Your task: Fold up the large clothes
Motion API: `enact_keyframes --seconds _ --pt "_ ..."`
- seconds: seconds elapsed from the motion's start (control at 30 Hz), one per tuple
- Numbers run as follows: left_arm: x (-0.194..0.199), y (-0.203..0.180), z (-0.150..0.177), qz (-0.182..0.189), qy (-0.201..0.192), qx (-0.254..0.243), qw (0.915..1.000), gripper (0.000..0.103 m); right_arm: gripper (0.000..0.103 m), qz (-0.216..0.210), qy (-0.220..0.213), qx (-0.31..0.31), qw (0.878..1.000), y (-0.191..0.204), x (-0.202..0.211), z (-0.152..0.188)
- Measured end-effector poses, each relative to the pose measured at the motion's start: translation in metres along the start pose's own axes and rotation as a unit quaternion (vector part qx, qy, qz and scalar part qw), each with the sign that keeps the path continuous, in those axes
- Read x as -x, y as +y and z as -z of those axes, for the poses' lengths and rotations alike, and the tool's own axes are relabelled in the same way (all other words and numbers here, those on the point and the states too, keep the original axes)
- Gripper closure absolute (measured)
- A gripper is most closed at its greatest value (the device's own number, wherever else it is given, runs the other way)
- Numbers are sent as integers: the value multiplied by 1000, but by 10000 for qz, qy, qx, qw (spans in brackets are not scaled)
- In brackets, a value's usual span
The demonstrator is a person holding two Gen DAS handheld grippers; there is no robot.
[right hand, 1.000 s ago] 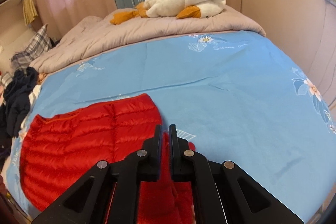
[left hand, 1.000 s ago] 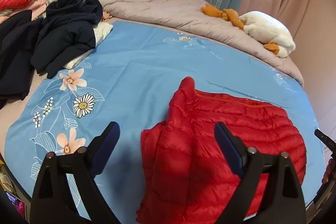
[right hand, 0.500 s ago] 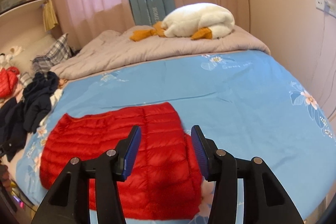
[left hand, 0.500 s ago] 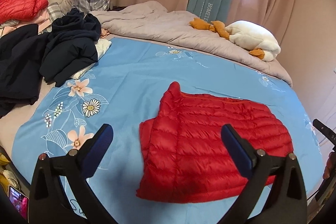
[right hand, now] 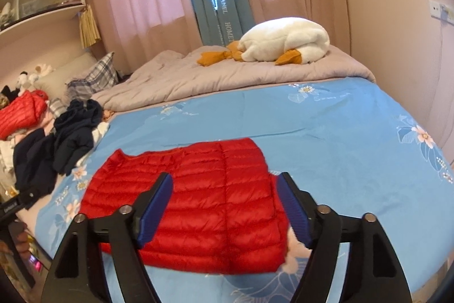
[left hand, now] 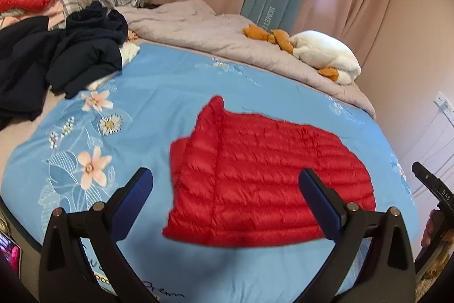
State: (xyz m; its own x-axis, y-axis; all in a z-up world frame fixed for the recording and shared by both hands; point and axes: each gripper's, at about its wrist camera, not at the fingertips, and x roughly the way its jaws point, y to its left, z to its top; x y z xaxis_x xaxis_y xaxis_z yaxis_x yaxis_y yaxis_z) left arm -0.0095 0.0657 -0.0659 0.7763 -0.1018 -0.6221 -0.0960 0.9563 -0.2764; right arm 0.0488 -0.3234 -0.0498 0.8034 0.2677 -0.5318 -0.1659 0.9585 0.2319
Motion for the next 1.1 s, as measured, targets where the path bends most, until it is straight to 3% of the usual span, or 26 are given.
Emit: enact_keyframes --seconds 0.2,0.6,0.93,1.1 --pt "-15 10 15 62 277 205 9994 0 3 -11 116 -146 9998 -8 -6 12" --pt "-66 47 37 -32 943 822 9921 0 1 -20 1042 -413 9937 -23 -50 48" --pt "-99 57 47 368 1251 1153 9847 0 1 -120 1688 -747 9827 -37 -86 62" --pt "-110 56 50 554 1331 1232 9818 0 1 -201 1805 -988 9784 -43 -95 66"
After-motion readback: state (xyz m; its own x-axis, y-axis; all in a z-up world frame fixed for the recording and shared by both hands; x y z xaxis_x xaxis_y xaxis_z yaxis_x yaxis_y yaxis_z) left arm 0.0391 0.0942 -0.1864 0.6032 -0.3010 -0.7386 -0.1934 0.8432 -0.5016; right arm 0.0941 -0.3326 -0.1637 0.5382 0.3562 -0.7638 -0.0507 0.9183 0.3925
